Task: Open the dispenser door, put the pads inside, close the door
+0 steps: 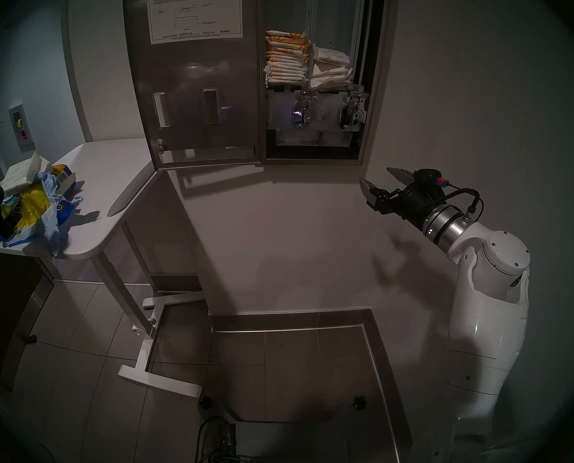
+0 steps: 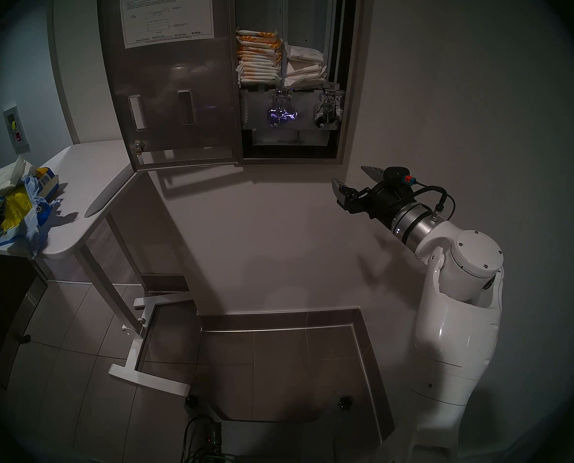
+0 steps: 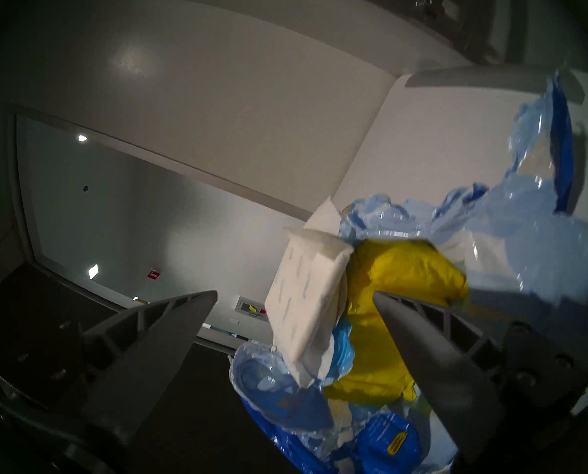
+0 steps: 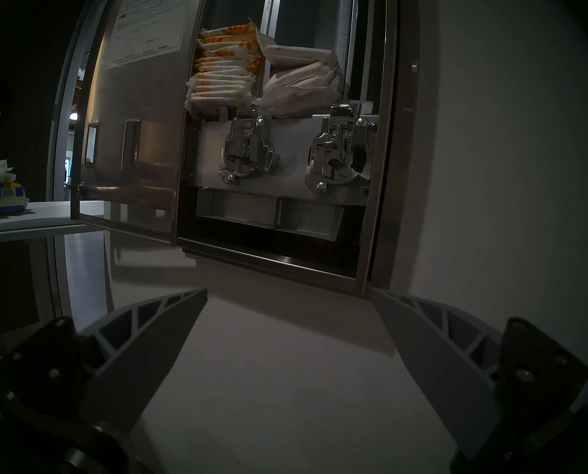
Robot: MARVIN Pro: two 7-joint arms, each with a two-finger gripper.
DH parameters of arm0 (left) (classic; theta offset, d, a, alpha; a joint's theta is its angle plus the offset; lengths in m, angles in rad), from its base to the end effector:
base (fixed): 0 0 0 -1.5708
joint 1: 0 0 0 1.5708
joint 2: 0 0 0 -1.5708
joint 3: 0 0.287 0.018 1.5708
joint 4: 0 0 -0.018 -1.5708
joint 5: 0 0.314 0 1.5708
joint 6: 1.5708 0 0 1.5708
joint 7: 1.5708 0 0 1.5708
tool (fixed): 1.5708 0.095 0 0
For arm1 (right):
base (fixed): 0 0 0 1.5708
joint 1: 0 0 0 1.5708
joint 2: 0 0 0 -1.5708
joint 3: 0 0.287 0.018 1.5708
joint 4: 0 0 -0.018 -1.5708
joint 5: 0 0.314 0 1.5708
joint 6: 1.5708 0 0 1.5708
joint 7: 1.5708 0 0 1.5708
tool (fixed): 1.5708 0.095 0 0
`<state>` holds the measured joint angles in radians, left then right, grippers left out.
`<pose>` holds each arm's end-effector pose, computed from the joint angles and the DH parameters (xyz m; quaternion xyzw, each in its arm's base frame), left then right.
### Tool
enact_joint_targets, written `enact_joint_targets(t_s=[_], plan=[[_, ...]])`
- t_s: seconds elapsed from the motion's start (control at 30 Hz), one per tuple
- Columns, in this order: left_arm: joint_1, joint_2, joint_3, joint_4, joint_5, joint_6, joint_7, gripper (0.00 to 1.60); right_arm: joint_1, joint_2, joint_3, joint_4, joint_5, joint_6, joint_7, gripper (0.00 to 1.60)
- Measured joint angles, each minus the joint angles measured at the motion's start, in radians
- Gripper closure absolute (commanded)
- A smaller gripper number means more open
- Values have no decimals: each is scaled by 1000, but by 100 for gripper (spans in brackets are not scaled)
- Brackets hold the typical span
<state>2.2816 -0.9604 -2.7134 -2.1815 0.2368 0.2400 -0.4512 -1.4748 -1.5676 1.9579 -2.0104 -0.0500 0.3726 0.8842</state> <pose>0.2091 0.3204 -0.0424 -0.6581 0.2816 -0.4797 0.5075 0.3857 -0.0738 -0.1323 -0.6432 -0.2017 -0.7273 0.1293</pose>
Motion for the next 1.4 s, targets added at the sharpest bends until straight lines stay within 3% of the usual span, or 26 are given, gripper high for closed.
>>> enact_joint_targets(t_s=[0.43,0.83,1.1,1.4], plan=[[-11,25,-47,-20,21,22,-18,0,0,0,0,0,0,0,-1,0],[-19,58,-78,-52,10,84,-105,0,0,0,-1,0,0,0,-1,0],[-18,66,-80,-47,21,98,-136,0,0,0,-1,0,1,0,-2,0],[-17,69,-46,22,52,78,-125,0,0,0,-1,0,1,0,-2,0]])
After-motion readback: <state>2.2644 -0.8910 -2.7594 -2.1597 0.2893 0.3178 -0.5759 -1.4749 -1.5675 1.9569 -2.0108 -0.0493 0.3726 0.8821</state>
